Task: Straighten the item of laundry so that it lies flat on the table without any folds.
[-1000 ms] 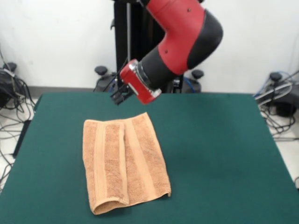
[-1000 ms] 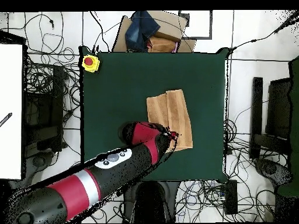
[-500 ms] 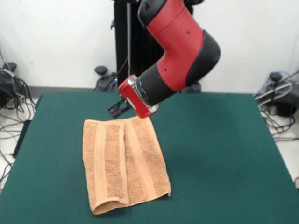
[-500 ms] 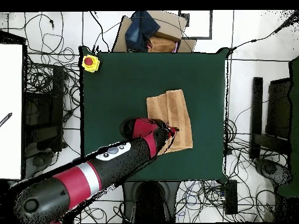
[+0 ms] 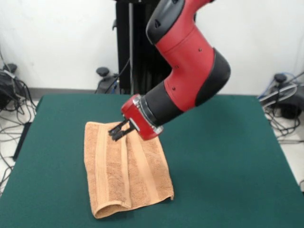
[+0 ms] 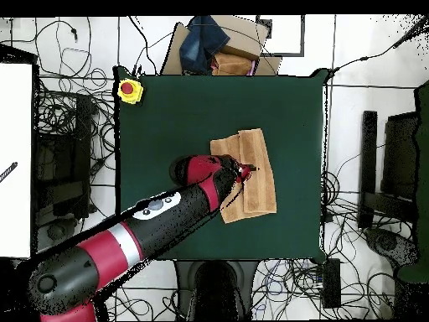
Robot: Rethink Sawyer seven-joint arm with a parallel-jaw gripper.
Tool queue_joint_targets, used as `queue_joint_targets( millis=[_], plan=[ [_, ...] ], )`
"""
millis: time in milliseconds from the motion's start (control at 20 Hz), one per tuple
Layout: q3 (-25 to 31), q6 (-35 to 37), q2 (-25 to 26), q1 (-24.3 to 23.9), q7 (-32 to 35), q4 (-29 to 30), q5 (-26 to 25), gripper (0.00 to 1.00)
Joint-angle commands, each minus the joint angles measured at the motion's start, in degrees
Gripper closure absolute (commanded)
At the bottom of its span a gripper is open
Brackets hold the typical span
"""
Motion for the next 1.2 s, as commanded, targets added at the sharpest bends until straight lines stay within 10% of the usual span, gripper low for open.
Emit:
queue_joint_targets(
  millis=[50,550,1200],
  plan=[
    [-0.9,5.5,5.8,-1.3,22.7,-12.3,6.5,1.0],
    [11.2,5.9,-5.3,2.6,11.2,0.2,-0.4,1.0],
    [10.6,3.3,4.3,6.0,16.8,-4.2,0.6,1.0]
  ],
)
